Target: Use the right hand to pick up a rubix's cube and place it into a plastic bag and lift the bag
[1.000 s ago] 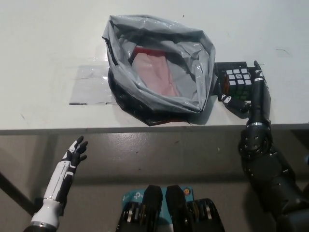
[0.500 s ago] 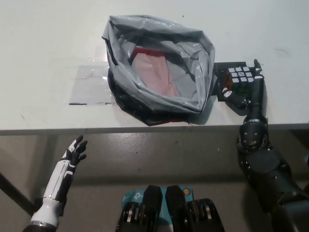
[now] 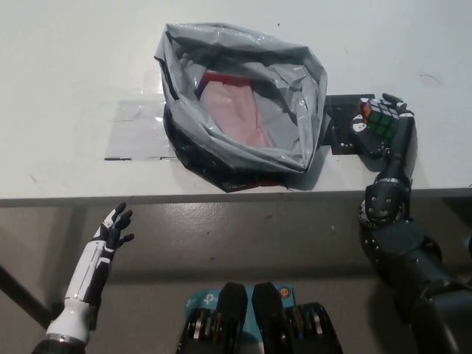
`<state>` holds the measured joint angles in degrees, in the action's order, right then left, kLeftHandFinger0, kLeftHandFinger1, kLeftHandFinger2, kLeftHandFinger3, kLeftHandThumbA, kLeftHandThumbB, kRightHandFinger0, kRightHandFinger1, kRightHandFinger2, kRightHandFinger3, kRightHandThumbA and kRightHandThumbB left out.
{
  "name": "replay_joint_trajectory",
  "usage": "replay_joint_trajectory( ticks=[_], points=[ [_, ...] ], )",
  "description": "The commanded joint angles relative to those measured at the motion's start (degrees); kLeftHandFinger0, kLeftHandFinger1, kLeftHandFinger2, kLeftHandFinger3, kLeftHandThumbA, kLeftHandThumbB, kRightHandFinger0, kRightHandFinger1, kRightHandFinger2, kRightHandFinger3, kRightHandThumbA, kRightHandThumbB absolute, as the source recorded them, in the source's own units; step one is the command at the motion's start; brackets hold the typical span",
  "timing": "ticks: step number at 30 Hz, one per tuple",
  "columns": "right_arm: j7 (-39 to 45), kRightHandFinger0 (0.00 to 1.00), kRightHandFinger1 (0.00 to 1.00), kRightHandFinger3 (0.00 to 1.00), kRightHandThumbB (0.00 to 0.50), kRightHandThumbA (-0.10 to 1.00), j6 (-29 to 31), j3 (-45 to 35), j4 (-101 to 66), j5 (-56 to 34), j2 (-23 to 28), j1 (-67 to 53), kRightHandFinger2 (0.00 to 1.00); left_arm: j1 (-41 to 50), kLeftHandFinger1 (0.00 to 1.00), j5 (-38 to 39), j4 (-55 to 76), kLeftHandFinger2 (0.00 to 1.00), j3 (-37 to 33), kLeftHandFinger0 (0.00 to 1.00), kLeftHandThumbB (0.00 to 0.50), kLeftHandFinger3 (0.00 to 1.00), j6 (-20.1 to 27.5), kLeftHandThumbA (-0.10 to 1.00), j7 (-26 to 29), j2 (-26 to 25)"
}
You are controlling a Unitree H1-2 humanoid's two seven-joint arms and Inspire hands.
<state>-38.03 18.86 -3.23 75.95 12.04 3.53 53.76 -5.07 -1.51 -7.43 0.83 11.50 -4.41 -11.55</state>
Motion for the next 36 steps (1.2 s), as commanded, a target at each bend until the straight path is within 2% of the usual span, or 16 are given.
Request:
replay_joint_trajectory(
  ticks=[1, 6, 10, 11, 13, 16, 18, 20, 21, 23, 24, 31, 36],
  points=[
    [-0.5, 0.0, 0.23, 0.62, 0.185, -0.1, 1.1, -1.1, 1.3, -2.9, -0.7, 1.6, 0.64, -1.1, 1.0, 0.2, 1.2, 1.0, 0.5, 0.89, 0.491, 1.0, 3.0, 1.0, -0.1, -0.7],
    [5.8, 0.0, 0.24, 0.61, 0.167, -0.1, 3.8, -6.7, 0.4, -9.6, -1.0, 1.8, 0.64, -1.1, 1.0, -0.1, 1.1, 1.0, 0.6, 0.88, 0.489, 1.0, 3.2, 1.0, 0.0, -0.7],
    [13.5, 0.0, 0.3, 0.71, 0.147, -0.1, 6.1, -13.0, -1.1, -16.8, -1.3, 1.9, 0.73, -0.7, 1.0, 0.0, 1.1, 1.0, 0.7, 0.89, 0.494, 1.0, 3.1, 1.0, 0.0, -0.7],
    [14.8, 0.02, 0.33, 0.73, 0.169, -0.1, 5.5, -15.1, -1.8, -18.9, -1.5, 2.4, 0.75, -0.5, 1.0, 0.0, 1.2, 1.0, 0.7, 0.88, 0.489, 1.0, 3.0, 1.0, 0.0, -0.7],
    [20.3, 0.0, 0.29, 0.81, 0.133, -0.1, 3.9, -20.2, -4.3, -25.5, -1.9, 3.1, 0.78, -0.5, 1.0, 0.6, 1.0, 1.0, 0.8, 0.88, 0.483, 1.0, 3.2, 1.0, -0.2, -0.7],
    [27.7, 0.0, 0.25, 0.89, 0.099, -0.1, -2.4, -28.4, -9.7, -36.3, -2.6, 4.7, 0.78, -0.6, 1.0, 0.8, 1.0, 1.0, 0.9, 0.85, 0.476, 1.0, 3.2, 1.0, -0.2, -0.5],
    [29.7, 0.0, 0.25, 1.0, 0.086, -0.1, -8.2, -32.6, -13.7, -42.3, -2.9, 5.3, 0.81, -0.5, 1.0, 0.8, 1.2, 1.0, 0.9, 0.85, 0.481, 1.0, 2.8, 1.0, -0.2, -0.5],
    [29.9, 0.0, 0.25, 1.0, 0.089, -0.1, -11.4, -34.8, -15.7, -44.9, -3.2, 5.7, 0.82, -0.4, 1.0, 0.9, 1.1, 1.0, 0.9, 0.85, 0.474, 1.0, 2.9, 1.0, -0.2, -0.5],
    [29.4, 0.0, 0.22, 1.0, 0.089, -0.1, -13.9, -36.0, -17.9, -46.9, -3.6, 5.7, 0.8, -0.1, 1.0, 0.8, 1.2, 1.0, 0.9, 0.84, 0.476, 1.0, 2.9, 1.0, -0.1, -0.5],
    [28.7, 0.0, 0.14, 1.0, 0.046, -0.1, -20.0, -36.9, -24.7, -50.8, -4.8, 4.7, 0.72, 0.3, 1.0, 0.6, 1.1, 1.0, 0.9, 0.83, 0.46, 1.0, 3.2, 1.0, 0.0, -0.4],
    [28.9, 0.0, 0.14, 1.0, 0.055, -0.1, -22.1, -37.1, -26.8, -51.9, -5.0, 4.4, 0.72, 0.4, 1.0, 0.5, 1.0, 1.0, 0.8, 0.83, 0.459, 1.0, 3.4, 1.0, 0.0, -0.5],
    [28.0, 0.0, 0.17, 1.0, 0.041, -0.1, -29.9, -37.6, -35.8, -57.2, -6.6, 3.9, 0.74, 0.2, 1.0, 0.8, 0.9, 1.0, 1.0, 0.81, 0.499, 1.0, 3.0, 1.0, 0.1, -0.3],
    [26.4, 0.0, 0.16, 1.0, 0.041, -0.1, -33.1, -36.0, -42.6, -58.7, -8.2, 3.0, 0.75, 0.9, 1.0, 0.7, 1.1, 1.0, 1.0, 0.8, 0.5, 1.0, 3.2, 1.0, 0.1, -0.2]
  ],
)
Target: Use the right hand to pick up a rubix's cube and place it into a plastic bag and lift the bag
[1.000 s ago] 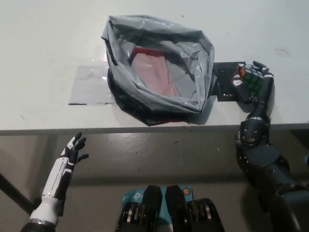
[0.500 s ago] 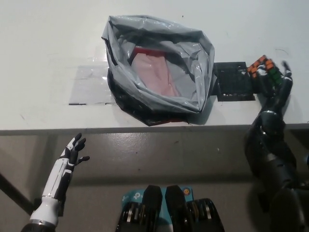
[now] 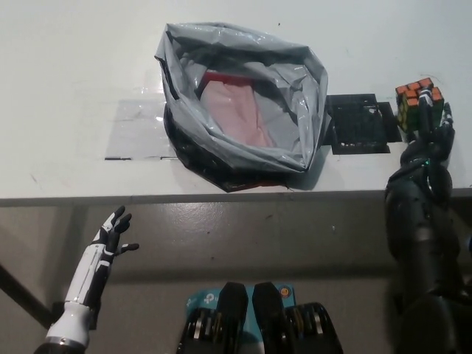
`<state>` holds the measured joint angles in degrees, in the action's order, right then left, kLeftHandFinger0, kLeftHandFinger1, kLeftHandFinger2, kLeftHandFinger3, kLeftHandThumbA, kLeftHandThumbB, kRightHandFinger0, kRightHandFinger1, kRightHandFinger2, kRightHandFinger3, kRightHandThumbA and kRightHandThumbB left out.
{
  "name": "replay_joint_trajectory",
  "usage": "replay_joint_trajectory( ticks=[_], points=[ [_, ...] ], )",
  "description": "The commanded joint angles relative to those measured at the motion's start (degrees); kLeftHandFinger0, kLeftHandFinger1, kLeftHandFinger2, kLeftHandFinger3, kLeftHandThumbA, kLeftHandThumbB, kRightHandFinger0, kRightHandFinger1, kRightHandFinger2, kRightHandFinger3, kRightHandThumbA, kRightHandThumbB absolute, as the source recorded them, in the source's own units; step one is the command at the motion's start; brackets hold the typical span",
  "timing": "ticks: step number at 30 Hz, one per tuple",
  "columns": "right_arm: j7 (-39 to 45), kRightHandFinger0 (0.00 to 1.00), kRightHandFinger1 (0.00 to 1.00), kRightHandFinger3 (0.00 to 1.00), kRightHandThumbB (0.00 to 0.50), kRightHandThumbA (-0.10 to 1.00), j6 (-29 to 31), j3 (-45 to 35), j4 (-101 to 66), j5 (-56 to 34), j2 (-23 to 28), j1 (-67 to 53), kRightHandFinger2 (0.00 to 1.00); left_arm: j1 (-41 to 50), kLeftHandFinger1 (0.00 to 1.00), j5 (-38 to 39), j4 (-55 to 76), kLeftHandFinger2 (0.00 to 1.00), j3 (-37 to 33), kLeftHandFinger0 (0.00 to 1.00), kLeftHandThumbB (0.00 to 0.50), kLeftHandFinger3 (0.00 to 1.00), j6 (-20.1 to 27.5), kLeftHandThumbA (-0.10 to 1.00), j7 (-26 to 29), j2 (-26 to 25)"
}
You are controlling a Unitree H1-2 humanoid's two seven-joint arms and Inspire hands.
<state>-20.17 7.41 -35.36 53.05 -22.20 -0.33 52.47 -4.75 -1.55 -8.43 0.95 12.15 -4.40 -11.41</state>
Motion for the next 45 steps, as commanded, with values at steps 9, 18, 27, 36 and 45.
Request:
replay_joint_trajectory(
  ticks=[9, 18, 27, 36, 45],
  points=[
    [5.1, 0.0, 0.15, 1.0, 0.058, -0.1, -27.1, -1.6, -31.8, -29.6, -7.1, 3.4, 0.76, 0.7, 1.0, 0.9, 1.1, 1.0, 0.7, 0.8, 0.5, 1.0, 3.4, 1.0, 0.1, -0.1],
    [1.7, 0.0, 0.12, 1.0, 0.08, -0.1, -30.7, 2.3, -44.0, -32.7, -9.4, 3.3, 0.71, 1.2, 1.0, 0.9, 1.2, 1.0, 0.7, 0.78, 0.5, 1.0, 3.5, 1.0, 0.3, 0.4],
    [0.7, 0.0, 0.26, 0.84, 0.08, -0.1, -34.3, 5.2, -49.8, -36.5, -9.3, 2.6, 0.8, 0.7, 1.0, 0.8, 1.0, 1.0, 0.5, 0.79, 0.5, 1.0, 3.3, 1.0, 0.2, 0.6],
    [3.1, 0.0, 0.31, 1.0, 0.082, -0.1, -34.3, 15.2, -44.6, -30.0, -9.7, -1.8, 0.81, 2.2, 1.0, 0.8, 1.5, 1.0, 0.5, 0.77, 0.498, 1.0, 3.8, 1.0, 0.0, 0.6],
    [6.6, 0.0, 0.28, 1.0, 0.087, -0.1, -30.9, 18.9, -32.5, -24.7, -8.2, -1.4, 0.76, 1.4, 1.0, 0.6, 1.6, 1.0, 0.0, 0.86, 0.5, 1.0, 3.5, 1.0, -0.7, 0.1]
  ],
)
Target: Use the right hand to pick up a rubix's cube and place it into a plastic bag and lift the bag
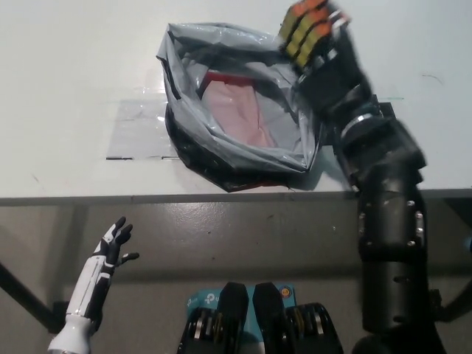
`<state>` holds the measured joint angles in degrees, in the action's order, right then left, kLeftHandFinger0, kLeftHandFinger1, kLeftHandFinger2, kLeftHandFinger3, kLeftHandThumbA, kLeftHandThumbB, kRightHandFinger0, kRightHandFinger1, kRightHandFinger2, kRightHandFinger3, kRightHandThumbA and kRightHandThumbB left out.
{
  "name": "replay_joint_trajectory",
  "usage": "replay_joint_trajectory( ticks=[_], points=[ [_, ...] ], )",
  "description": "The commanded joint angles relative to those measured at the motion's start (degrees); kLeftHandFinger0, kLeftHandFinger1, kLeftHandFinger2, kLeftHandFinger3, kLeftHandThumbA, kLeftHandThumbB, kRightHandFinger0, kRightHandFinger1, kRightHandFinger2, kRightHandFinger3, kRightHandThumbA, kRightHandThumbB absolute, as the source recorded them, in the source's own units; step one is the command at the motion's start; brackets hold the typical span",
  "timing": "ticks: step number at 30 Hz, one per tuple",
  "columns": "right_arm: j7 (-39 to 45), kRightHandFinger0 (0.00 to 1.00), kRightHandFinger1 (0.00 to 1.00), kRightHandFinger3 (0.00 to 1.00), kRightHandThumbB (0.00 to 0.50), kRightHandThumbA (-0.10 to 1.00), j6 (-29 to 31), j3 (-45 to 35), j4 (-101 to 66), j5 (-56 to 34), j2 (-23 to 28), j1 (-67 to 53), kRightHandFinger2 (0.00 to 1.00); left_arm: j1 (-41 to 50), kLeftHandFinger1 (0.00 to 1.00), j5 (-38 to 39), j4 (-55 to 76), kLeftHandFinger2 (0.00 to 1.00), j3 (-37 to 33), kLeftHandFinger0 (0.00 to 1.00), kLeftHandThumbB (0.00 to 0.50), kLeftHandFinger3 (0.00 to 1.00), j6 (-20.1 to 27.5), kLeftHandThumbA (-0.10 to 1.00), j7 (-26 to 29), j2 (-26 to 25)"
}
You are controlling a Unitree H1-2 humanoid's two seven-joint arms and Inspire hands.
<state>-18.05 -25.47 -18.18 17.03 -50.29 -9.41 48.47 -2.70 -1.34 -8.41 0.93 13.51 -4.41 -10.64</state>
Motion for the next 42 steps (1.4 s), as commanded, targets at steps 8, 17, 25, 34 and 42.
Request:
replay_joint_trajectory(
  ticks=[8, 17, 25, 34, 42],
  points=[
    [6.4, 0.0, 0.22, 1.0, 0.076, -0.1, 4.3, 2.4, 8.9, 5.9, 1.4, 3.6, 0.77, -0.4, 1.0, 0.0, 2.5, 1.0, -0.1, 0.99, 0.5, 1.0, 1.8, 1.0, -0.7, -0.9],
    [8.3, 0.0, 0.26, 1.0, 0.105, -0.1, 9.4, 2.7, 14.8, 10.3, 1.9, 5.8, 0.81, -0.9, 1.0, -1.4, 3.0, 1.0, -0.5, 1.0, 0.5, 1.0, 1.8, 1.0, -0.6, -1.3],
    [7.7, 0.58, 1.0, 1.0, 0.308, 0.14, 11.8, 9.7, 13.8, 20.7, 3.3, 6.0, 1.0, -0.4, 1.0, -0.3, 2.6, 1.0, -0.8, 1.0, 0.5, 1.0, 2.0, 1.0, -1.1, -0.9],
    [20.1, 1.0, 1.0, 1.0, 0.318, 0.53, 9.6, 17.9, 8.9, 22.0, 6.8, 2.5, 1.0, 0.7, 1.0, -0.3, 3.6, 1.0, -1.0, 0.95, 0.5, 1.0, 1.4, 1.0, -1.5, -0.9],
    [20.6, 1.0, 1.0, 1.0, 0.333, 0.58, 8.1, 18.2, 6.7, 22.8, 7.5, 2.1, 1.0, -0.1, 1.0, 0.2, 2.9, 1.0, -0.9, 0.89, 0.5, 1.0, 1.9, 1.0, -1.7, -0.6]
  ],
)
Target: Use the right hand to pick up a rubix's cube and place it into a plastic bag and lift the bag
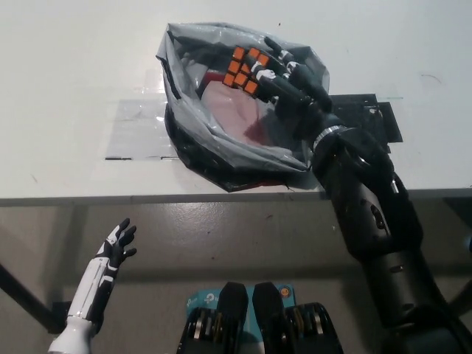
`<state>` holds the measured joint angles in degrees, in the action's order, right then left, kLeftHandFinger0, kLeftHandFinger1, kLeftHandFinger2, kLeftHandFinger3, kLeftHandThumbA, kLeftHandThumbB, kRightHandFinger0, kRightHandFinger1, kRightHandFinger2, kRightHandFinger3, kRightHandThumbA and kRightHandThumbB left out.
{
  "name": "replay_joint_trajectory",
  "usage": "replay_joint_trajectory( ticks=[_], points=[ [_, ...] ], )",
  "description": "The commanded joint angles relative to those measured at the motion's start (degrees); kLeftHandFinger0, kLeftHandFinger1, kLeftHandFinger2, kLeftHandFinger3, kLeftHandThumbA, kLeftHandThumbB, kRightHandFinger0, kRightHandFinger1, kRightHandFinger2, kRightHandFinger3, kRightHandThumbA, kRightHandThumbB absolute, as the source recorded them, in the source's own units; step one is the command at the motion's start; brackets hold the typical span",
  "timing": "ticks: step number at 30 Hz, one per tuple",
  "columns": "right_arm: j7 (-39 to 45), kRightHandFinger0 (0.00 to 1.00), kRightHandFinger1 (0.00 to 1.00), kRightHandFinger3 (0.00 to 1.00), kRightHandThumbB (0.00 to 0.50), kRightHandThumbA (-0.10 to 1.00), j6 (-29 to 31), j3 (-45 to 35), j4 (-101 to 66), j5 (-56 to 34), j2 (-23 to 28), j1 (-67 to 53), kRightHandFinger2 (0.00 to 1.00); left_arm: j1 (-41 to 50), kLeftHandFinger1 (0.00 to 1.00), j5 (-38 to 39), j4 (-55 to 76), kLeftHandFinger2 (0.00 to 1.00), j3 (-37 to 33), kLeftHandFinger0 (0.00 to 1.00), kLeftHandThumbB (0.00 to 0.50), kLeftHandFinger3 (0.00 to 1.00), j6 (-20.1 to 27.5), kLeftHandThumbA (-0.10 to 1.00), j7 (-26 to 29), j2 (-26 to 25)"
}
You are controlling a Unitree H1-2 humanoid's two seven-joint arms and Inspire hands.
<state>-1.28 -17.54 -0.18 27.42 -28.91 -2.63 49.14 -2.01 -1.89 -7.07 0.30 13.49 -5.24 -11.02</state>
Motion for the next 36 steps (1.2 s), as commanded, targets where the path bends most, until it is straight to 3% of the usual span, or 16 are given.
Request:
replay_joint_trajectory(
  ticks=[1, 5, 7, 11, 17, 19, 25, 34, 36],
  points=[
    [4.0, 1.0, 1.0, 1.0, 0.331, 0.58, 0.2, 0.0, -3.7, 1.5, 1.0, 1.7, 1.0, -1.4, 1.0, 0.8, 1.3, 1.0, -0.3, 0.88, 0.5, 1.0, 1.9, 1.0, -0.9, -0.2],
    [3.7, 1.0, 1.0, 1.0, 0.325, 0.6, 0.7, -0.1, -6.0, 2.4, 0.7, 0.7, 1.0, -1.0, 1.0, 0.2, 1.8, 1.0, -0.3, 0.88, 0.5, 1.0, 1.5, 1.0, -0.5, -0.1],
    [2.4, 1.0, 1.0, 1.0, 0.365, 0.65, 0.1, 0.8, -9.5, 4.2, 0.5, 0.0, 1.0, -0.5, 1.0, 0.7, 1.4, 1.0, -0.1, 0.89, 0.5, 1.0, 2.2, 1.0, -0.7, -0.2],
    [1.6, 1.0, 1.0, 1.0, 0.359, 0.68, -0.2, 1.7, -12.3, 6.3, 0.3, -0.2, 1.0, 0.0, 1.0, 1.3, 1.8, 1.0, 0.1, 0.88, 0.5, 1.0, 1.9, 1.0, -1.0, -0.2],
    [1.2, 1.0, 1.0, 1.0, 0.465, 0.81, 2.5, 4.0, -15.0, 11.7, 0.8, -0.1, 1.0, 0.4, 1.0, 0.4, 2.3, 1.0, 0.1, 0.84, 0.5, 1.0, 2.2, 1.0, -0.7, -0.4],
    [-1.3, 1.0, 1.0, 1.0, 0.5, 0.88, 5.6, 6.9, -15.0, 19.0, 1.7, -0.3, 1.0, 0.8, 1.0, 0.5, 2.8, 1.0, 0.0, 0.83, 0.5, 1.0, 1.9, 1.0, -1.0, -0.4],
    [-11.4, 1.0, 1.0, 1.0, 0.5, 0.92, 5.2, 13.6, -13.1, 36.0, 3.4, 1.6, 1.0, 0.2, 1.0, 1.1, 2.8, 1.0, -0.2, 0.88, 0.5, 1.0, 1.5, 1.0, -1.5, -0.4],
    [-13.1, 1.0, 1.0, 1.0, 0.5, 0.93, 8.1, 13.8, -13.6, 38.5, 3.2, 2.2, 1.0, 0.0, 1.0, 0.7, 3.4, 1.0, -0.2, 0.85, 0.5, 1.0, 0.9, 1.0, -1.5, -0.7],
    [-12.5, 1.0, 1.0, 1.0, 0.5, 0.99, 7.7, 13.1, -18.9, 39.2, 4.3, 1.7, 1.0, -0.1, 1.0, 1.3, 3.0, 1.0, 0.0, 0.85, 0.5, 1.0, 1.3, 1.0, -1.6, -0.6]
  ],
)
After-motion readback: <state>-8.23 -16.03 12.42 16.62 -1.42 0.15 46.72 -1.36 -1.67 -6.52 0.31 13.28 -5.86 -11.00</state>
